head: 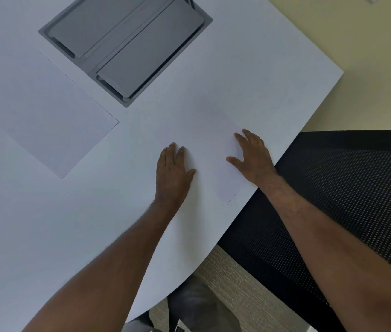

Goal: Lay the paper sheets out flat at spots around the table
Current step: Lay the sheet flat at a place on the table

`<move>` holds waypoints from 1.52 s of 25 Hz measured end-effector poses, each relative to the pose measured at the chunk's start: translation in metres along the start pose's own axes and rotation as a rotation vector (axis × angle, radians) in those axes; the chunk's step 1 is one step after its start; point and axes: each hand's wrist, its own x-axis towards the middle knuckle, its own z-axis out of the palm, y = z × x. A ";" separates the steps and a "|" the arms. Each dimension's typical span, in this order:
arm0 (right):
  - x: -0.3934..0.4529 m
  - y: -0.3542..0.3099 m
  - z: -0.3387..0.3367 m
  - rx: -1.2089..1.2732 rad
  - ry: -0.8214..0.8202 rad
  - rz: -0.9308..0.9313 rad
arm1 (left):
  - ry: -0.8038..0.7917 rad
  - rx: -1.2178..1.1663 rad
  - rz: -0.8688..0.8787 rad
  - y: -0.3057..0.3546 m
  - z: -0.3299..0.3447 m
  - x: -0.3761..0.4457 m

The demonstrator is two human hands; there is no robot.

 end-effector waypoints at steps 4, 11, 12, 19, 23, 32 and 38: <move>-0.007 -0.043 0.003 0.173 0.166 -0.021 | 0.054 -0.113 -0.061 -0.024 -0.027 -0.010; 0.012 -0.171 0.014 0.379 0.215 -0.074 | 0.199 -0.155 -0.295 -0.116 -0.105 -0.029; 0.016 -0.188 0.016 0.390 0.204 -0.087 | 0.217 -0.153 -0.324 -0.129 -0.116 -0.030; 0.050 -0.293 0.030 0.413 0.098 -0.136 | 0.330 -0.263 -0.545 -0.202 -0.172 -0.024; 0.076 -0.335 0.036 0.417 0.056 -0.145 | 0.357 -0.289 -0.590 -0.233 -0.185 -0.006; 0.112 -0.379 0.057 0.147 0.077 -0.086 | 0.183 0.052 -0.427 -0.268 -0.170 0.012; 0.119 -0.381 0.061 0.266 0.110 -0.121 | 0.194 0.076 -0.424 -0.271 -0.165 0.012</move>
